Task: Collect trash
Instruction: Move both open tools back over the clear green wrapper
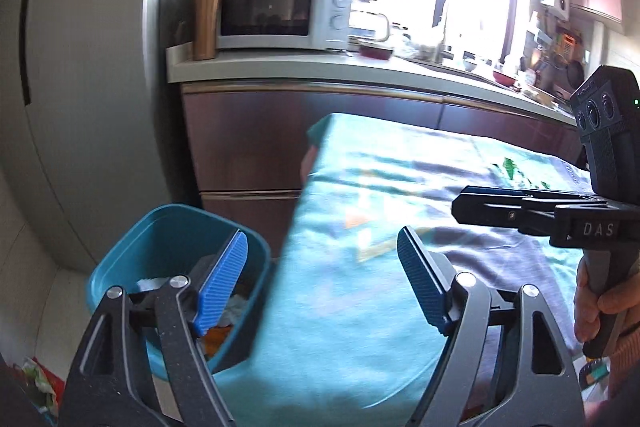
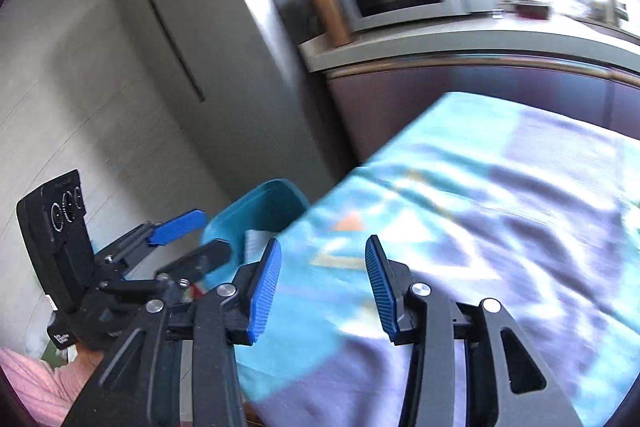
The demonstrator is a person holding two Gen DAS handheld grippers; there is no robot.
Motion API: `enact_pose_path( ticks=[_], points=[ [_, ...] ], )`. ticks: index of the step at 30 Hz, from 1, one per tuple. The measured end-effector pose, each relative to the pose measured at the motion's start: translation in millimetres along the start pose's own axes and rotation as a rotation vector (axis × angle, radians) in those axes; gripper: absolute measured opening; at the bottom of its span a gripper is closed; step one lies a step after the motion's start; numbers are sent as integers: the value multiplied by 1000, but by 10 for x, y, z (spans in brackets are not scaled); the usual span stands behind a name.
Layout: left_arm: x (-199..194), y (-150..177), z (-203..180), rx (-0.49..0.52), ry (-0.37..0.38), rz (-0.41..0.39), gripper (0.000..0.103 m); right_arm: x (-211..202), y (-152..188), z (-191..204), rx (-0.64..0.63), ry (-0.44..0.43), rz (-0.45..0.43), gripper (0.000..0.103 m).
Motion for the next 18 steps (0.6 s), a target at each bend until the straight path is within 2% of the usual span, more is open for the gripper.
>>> enact_pose_path(
  ticks=[11, 18],
  points=[
    [280, 37, -945, 103, 119, 43, 77, -832, 304, -1349, 184, 288, -63, 47],
    [590, 17, -1521, 155, 191, 87, 76, -1322, 499, -2026, 317, 373, -122, 50]
  ],
)
Point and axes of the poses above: each gripper's, at about its wrist camera, not at the fingertips, and x roughly the way its jaws point, z to its left, y to its underside, the point moved 10 cm from there along x, roughly the way its jaws point, and after that the axes turned 5 degrees about -x, right-handed, at the moved point
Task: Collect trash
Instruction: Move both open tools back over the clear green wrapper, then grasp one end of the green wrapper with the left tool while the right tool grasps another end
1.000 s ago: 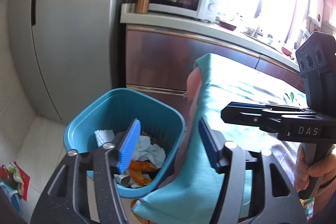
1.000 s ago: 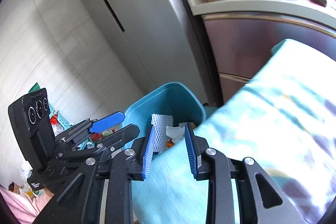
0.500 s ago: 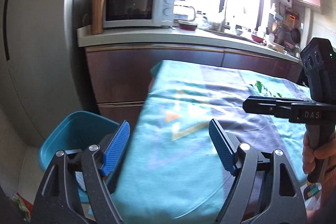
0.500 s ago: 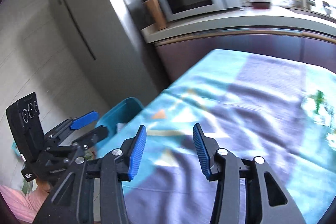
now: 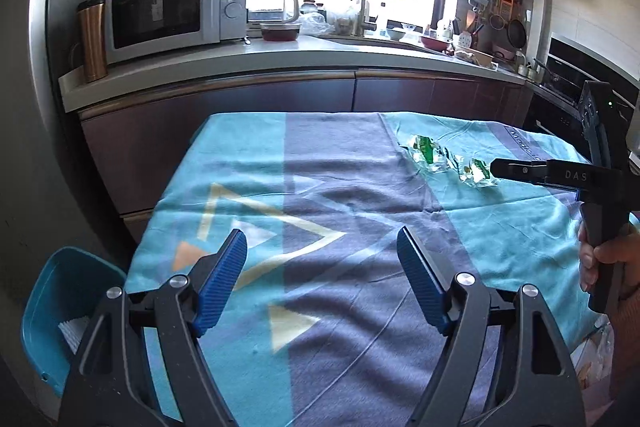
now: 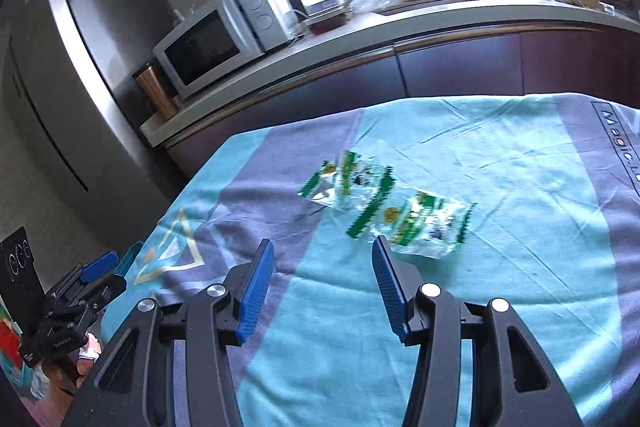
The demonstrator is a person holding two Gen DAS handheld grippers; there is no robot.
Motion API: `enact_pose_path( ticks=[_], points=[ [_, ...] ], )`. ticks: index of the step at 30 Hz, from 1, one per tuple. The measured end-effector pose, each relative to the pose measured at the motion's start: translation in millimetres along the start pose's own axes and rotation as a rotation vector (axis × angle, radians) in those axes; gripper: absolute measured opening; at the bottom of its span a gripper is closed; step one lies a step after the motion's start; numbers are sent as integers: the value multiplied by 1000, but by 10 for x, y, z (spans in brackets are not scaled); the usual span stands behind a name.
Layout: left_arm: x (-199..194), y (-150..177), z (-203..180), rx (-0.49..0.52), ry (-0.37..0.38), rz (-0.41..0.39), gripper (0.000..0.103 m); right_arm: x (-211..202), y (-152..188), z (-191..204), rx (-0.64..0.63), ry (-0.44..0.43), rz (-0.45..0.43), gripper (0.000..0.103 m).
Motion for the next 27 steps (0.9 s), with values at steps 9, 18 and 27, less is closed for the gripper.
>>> enact_pose_path(
  ticks=[9, 18, 27],
  points=[
    [648, -286, -606, 54, 69, 58, 73, 17, 66, -571, 143, -1, 21, 57],
    [1360, -522, -975, 67, 90, 134, 67, 130, 23, -681, 164, -21, 32, 58],
    [1855, -556, -1231, 84, 105, 207, 60, 227, -13, -748, 186, -37, 46, 58]
  ],
)
Point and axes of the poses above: each gripper's, at about its wrist camera, not at the fingertips, and x roughly the way its jaws point, z to its left, y to its underside, the point moved 10 cm from there along x, roughly the way its jaws point, and after that the axes turned 5 degrees about -x, right-handed, at the moved point
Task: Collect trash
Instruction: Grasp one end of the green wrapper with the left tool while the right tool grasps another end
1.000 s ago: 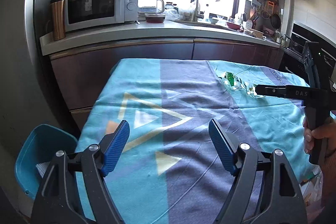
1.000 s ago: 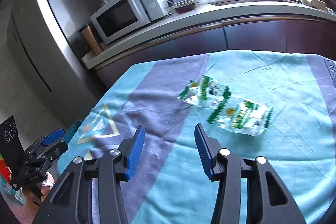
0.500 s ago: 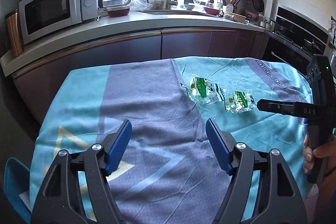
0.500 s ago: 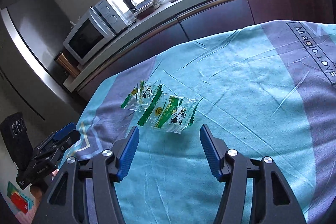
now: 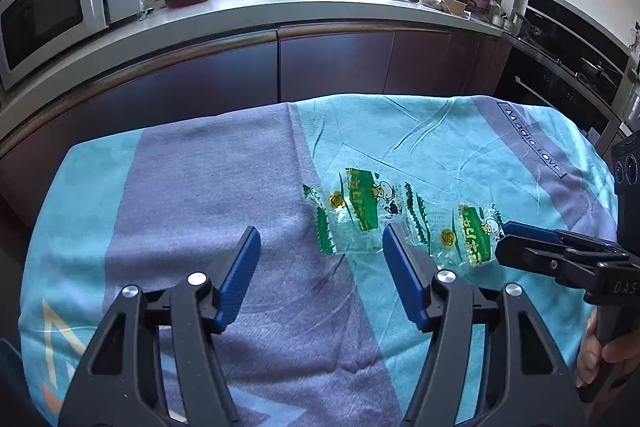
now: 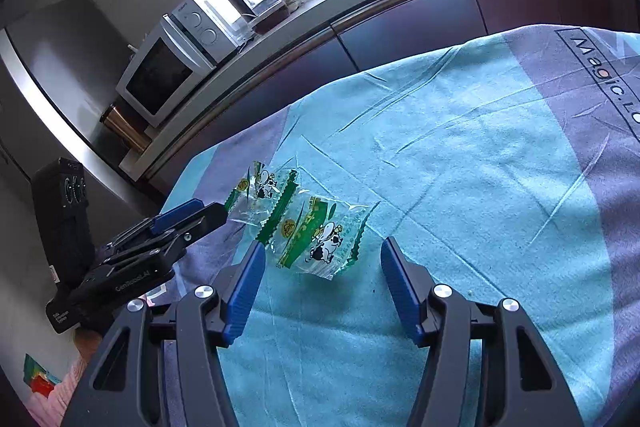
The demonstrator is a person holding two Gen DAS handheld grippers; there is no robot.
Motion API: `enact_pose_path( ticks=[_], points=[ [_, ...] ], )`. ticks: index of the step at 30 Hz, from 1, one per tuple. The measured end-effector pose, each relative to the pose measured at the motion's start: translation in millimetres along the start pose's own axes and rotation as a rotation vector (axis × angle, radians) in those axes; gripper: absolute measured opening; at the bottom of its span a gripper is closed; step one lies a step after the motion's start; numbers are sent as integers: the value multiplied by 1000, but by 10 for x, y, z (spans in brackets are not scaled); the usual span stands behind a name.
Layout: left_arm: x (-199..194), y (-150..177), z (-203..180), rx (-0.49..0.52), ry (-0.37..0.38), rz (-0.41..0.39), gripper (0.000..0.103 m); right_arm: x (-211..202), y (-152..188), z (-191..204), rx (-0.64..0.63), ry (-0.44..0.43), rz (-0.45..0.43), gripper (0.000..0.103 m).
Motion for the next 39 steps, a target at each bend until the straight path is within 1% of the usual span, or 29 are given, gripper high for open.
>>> enact_pose_path(
  ticks=[2, 7, 9, 11, 13, 15, 18, 19, 21, 23, 24, 29, 33, 39],
  points=[
    [94, -14, -29, -6, 9, 22, 58, 16, -6, 7, -3, -2, 4, 58],
    [282, 30, -93, -19, 33, 81, 47, 44, -2, 21, -18, 6, 11, 57],
    [340, 44, -86, -37, 35, 97, 39, 49, 1, 27, -24, 12, 13, 57],
    [350, 35, -66, -44, 27, 91, 34, 53, -2, 30, -27, 19, 13, 56],
    [348, 32, -56, -48, 30, 94, 30, 62, -6, 31, -30, 28, 14, 53],
    [349, 33, -64, -52, 34, 93, 25, 71, -2, 33, -31, 28, 16, 46],
    [307, 35, -64, -52, 41, 86, 17, 93, 7, 47, -34, 28, 24, 39],
    [292, 33, -72, -51, 43, 82, 17, 97, 8, 50, -33, 26, 25, 37],
    [250, 46, -75, -53, 50, 78, 15, 108, 11, 47, -30, 26, 29, 26],
    [199, 65, -73, -49, 53, 70, 13, 116, 4, 59, -33, 20, 30, 22],
    [176, 76, -73, -48, 52, 68, 10, 115, 3, 67, -36, 18, 28, 19],
    [47, 129, -39, -39, 48, 50, 8, 48, -13, 81, -27, -4, 2, 16],
    [-104, 188, 14, -44, 49, 32, 8, -15, 8, 115, -23, -24, -12, 16],
    [-422, 286, 124, -44, 32, -11, 8, -76, 69, 286, -48, -54, -15, 16]
  ],
)
Point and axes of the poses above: each gripper's, at about its wrist camera, not at the fingertips, and x roughly the way its jaws point, z to its left, y to its underside, the point moved 10 cm from there along x, roughly the way its jaws point, and after that the axes turned 5 degrees about -x, right-handed, at the moved point
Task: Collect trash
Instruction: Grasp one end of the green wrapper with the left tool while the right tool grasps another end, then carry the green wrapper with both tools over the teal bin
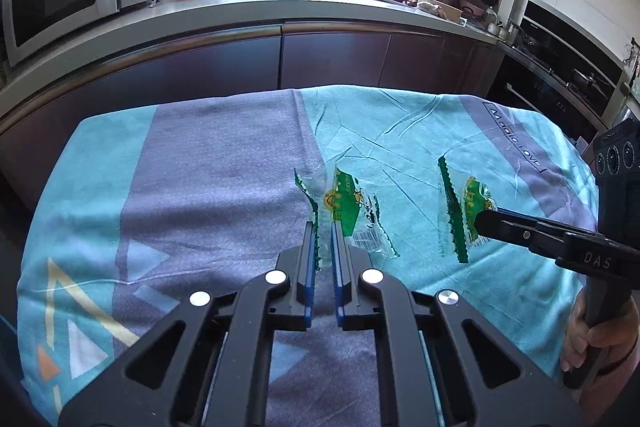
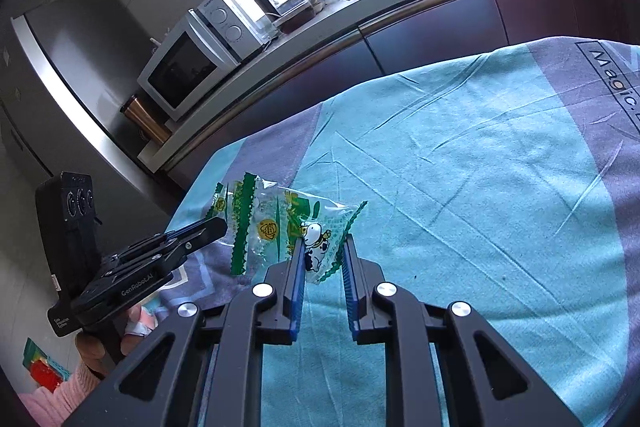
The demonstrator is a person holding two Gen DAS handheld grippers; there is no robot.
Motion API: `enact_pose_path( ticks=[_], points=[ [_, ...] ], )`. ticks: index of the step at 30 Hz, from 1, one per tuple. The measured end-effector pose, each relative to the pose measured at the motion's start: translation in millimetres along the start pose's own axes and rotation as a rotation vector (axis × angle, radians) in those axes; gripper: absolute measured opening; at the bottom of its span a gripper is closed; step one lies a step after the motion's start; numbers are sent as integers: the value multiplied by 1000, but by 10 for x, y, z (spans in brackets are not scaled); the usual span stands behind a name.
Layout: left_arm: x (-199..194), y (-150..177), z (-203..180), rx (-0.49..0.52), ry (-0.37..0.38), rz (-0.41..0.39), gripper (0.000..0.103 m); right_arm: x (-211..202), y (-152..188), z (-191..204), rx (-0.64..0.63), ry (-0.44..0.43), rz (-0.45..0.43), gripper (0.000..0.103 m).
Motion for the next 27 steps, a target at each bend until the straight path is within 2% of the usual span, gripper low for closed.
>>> enact_pose_path(
  ticks=[14, 27],
  points=[
    [-731, 358, 258, -1, -35, -72, 8, 33, 184, 563, -75, -70, 16, 16],
    [-1246, 627, 677, -64, -52, -106, 8, 118, 356, 1057, -130, -129, 35, 16]
  ],
)
Point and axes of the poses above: each gripper's, at about its wrist camera, not at the fingertips, and x roughly the way its jaws point, z to its left, y to its underside, the point moved 10 cm from there along x, roughly the way its jaws point, and after that the axes turned 5 degrees about -x, right-handed, at the moved point
